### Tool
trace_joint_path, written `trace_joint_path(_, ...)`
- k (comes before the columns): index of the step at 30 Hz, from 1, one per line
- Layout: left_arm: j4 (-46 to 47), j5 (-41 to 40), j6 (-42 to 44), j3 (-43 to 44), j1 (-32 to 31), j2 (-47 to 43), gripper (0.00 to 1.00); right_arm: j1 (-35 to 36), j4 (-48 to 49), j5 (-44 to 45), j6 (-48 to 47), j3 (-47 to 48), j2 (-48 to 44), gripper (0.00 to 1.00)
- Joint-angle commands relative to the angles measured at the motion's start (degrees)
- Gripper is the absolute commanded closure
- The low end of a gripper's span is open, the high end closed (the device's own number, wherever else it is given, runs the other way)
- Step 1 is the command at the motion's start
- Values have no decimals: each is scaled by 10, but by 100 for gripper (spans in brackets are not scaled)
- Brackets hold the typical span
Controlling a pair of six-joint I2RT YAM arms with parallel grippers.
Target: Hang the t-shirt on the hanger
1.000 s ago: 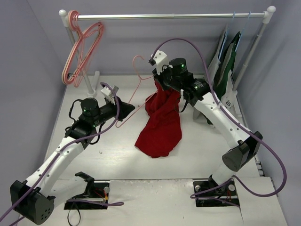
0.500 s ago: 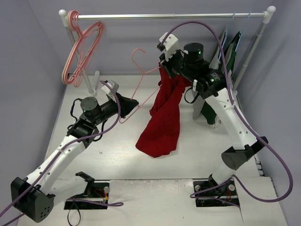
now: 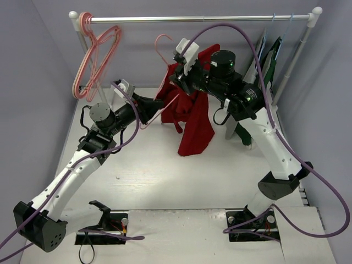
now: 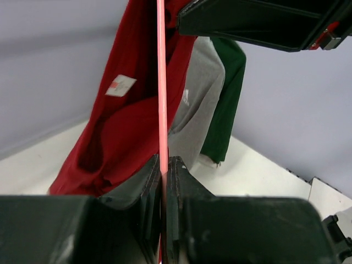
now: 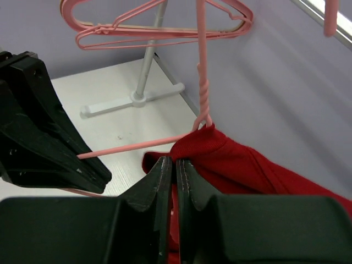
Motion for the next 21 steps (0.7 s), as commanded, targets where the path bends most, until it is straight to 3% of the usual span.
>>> trace_joint_path(1,111,-10,-3,15,-6,-13,100,15,77,-49,28,-30,-44,100)
trace_joint_path(6,176,-13,-14,-34,-6,-15,100,15,100,15,28,-113,-76,96)
trace_joint_path(8,206,-13,-15,-55,-6,-15,100,14,101,35,31,-135,-81,87)
trace_joint_path(11,233,-10,-17,-75,-6,-15,100,13,94,66,34,-148,-92,58)
trace_joint_path(13,254,-15,-22,-89,-6,-16,100,13,90,81,37,-148,-99,52)
trace_joint_path(14,259,-18,-23,-93,-6,-19,100,13,87,85,38,-143,-105,44)
trace_joint_path(17,272,-22,-24,-104,-6,-22,100,13,69,93,43,-127,-115,34)
trace_joint_path(21,279,-25,-26,-117,-6,-27,100,12,50,131,29,-124,-132,32)
